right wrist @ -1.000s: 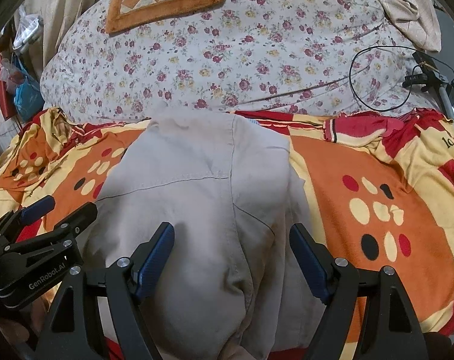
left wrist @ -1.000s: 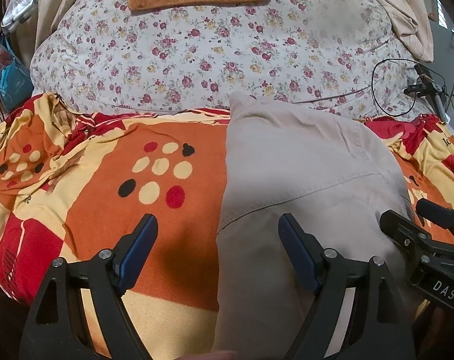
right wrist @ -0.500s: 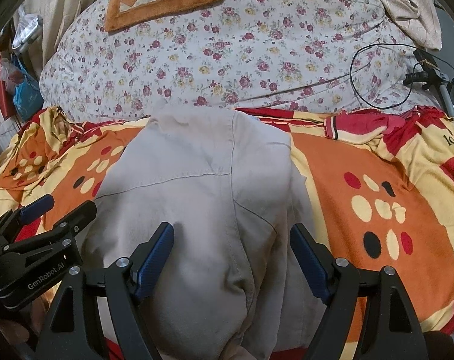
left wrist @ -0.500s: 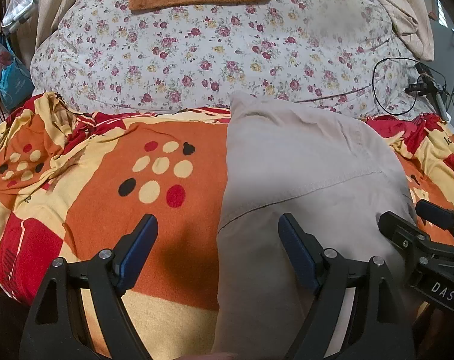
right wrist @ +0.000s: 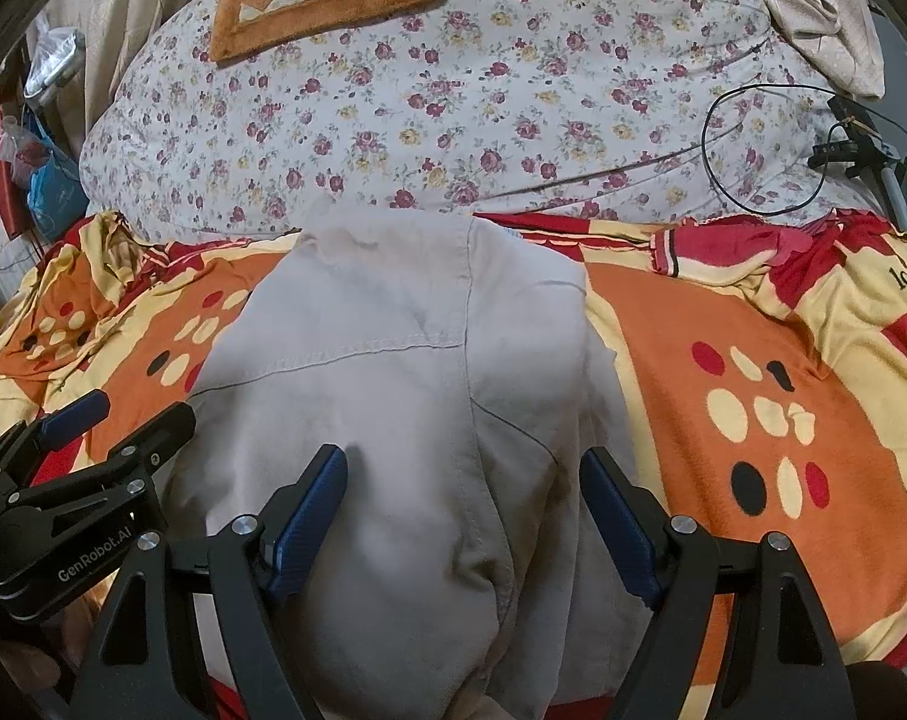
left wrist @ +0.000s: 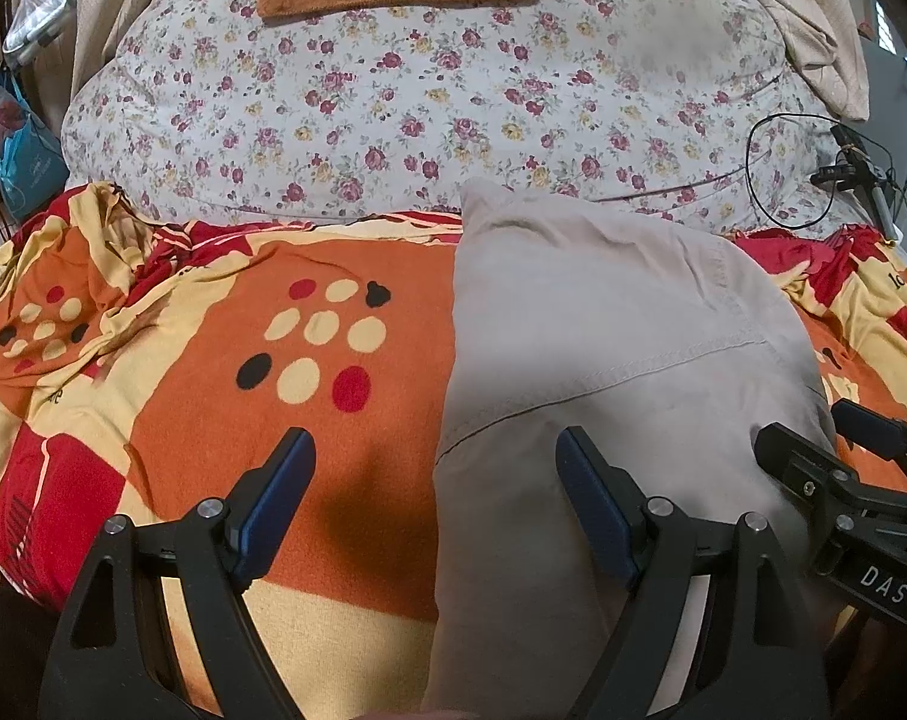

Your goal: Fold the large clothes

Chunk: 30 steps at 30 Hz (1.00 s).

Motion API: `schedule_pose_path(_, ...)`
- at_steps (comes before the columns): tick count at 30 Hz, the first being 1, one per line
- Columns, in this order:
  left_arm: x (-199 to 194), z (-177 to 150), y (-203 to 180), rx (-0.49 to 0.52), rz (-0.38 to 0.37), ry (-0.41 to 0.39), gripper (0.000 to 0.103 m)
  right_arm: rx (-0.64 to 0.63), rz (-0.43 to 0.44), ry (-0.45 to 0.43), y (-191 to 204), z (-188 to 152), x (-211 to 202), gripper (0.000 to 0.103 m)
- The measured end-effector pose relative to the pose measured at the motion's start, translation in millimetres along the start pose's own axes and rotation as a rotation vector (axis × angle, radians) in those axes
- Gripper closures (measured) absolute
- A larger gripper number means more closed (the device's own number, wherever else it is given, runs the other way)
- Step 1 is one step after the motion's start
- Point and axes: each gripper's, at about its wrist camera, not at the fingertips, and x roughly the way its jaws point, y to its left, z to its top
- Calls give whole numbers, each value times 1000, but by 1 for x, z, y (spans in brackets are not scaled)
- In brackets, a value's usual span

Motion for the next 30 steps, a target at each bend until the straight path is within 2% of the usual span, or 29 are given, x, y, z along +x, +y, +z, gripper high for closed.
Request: schedule_pose_path(30, 3, -2, -2, 12, -1, -2, 20, 4, 5, 14, 10, -3, 4, 21)
